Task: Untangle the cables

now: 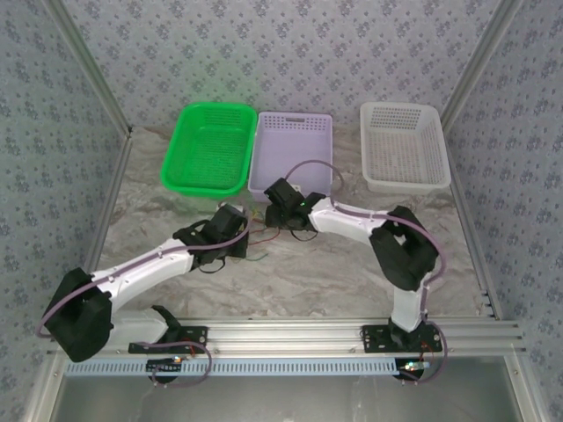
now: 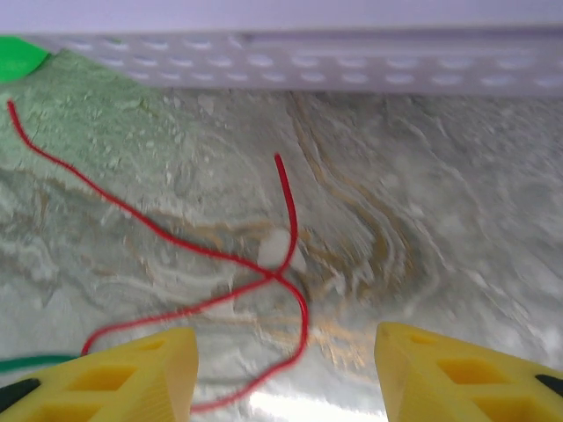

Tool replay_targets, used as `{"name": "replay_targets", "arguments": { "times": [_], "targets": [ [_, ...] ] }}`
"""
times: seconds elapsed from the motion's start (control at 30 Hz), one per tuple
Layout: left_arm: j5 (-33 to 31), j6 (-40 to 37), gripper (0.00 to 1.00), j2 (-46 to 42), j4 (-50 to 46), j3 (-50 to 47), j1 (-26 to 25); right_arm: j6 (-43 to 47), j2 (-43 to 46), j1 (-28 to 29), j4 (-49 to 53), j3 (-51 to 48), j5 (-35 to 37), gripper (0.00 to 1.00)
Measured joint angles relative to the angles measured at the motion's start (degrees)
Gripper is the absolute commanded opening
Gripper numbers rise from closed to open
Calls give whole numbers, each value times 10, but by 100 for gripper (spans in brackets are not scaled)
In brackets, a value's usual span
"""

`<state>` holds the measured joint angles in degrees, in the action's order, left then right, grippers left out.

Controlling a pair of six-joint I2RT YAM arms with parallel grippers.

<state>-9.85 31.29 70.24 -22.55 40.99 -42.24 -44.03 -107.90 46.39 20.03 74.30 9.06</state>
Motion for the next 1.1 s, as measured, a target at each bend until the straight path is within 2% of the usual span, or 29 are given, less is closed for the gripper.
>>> {"name": "replay_targets", "arguments": {
  "times": [0.13, 0.2, 0.3, 0.43, 0.53, 0.6, 0.73, 0.97, 1.1],
  "targets": [
    [7, 11, 0, -43, -2, -37, 29, -1, -53, -1, 0, 32, 17, 56],
    [16, 13, 0, -58, -2, -49, 46, -1, -76, -1, 2, 45, 22, 52],
    [34, 13, 0, -64, 0, -56, 69, -2, -110, -2, 14, 71, 34, 36],
    [66, 10, 0, -61, 7, -56, 79, -1, -113, -2, 7, 77, 36, 0],
    [99, 8, 0, -50, 28, -56, 81, 2, -89, 2, -14, 41, 41, 0],
    [126, 8, 0, -40, 46, -56, 81, 4, -42, 4, -23, -9, 51, 0],
    [162, 13, 0, -34, 66, -52, 87, 16, 121, -5, -21, -120, 70, 0],
    [188, 33, 0, -47, 72, -47, 161, 50, 421, -119, -9, -253, 91, 0],
    [217, 45, 0, -48, 89, -49, 165, 76, 523, -161, 21, -273, 88, 0]
  ]
}}
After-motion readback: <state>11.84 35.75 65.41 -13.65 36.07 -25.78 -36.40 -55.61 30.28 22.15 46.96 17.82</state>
